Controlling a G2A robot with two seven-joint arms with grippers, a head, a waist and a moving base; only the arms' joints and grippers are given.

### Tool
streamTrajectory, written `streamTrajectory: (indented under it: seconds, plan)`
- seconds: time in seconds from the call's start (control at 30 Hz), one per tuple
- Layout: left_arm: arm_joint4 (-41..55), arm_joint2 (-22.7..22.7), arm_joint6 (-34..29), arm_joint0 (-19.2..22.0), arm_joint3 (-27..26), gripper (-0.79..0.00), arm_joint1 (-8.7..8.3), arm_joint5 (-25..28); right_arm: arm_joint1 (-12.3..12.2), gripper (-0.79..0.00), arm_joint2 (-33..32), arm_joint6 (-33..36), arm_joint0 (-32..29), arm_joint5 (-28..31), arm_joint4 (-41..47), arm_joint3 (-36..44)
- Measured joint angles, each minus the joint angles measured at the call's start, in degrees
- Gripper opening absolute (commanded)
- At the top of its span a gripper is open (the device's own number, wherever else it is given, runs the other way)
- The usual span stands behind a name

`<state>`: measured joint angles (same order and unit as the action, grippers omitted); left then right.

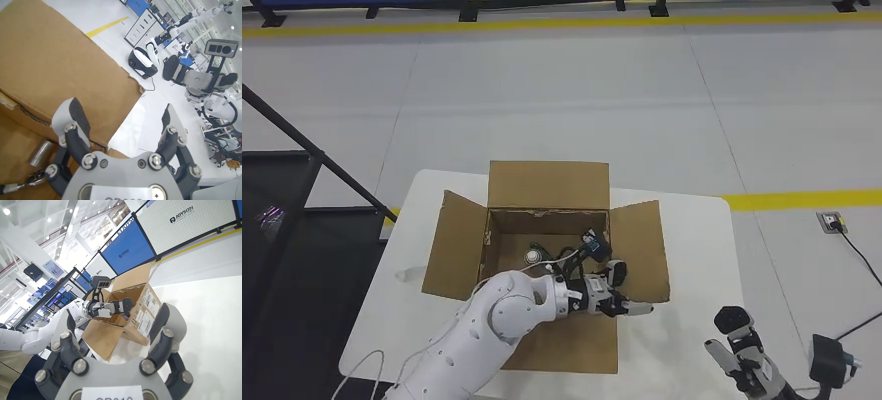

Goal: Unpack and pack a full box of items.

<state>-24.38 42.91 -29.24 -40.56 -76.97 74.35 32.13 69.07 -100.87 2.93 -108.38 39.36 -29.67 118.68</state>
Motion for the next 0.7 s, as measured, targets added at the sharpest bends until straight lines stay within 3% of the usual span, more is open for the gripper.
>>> streamTrajectory:
  seconds: [0.2,0.33,0.57,0.7]
  plan:
    - [-0.85,-1.69,1.1,0.68,2.53,0.0,1.05,0.25,0.0,0.0,0.0,0.0,0.0,-0.01,0.0,0.0]
    - [-1.37,-0.77,1.35,0.13,1.36,0.0,0.92,1.04,0.03,0.0,0.0,-0.5,0.89,-1.16,-1.7,0.42]
    - [-3.24,6.08,0.14,-5.16,-9.12,0.0,-1.54,2.36,0.05,0.0,1.14,-1.05,3.69,-2.06,-8.39,3.25]
    - [-3.9,13.33,-1.27,-10.18,-17.51,0.0,-3.65,2.41,-0.15,0.0,2.1,2.8,6.78,-5.05,-11.88,6.74]
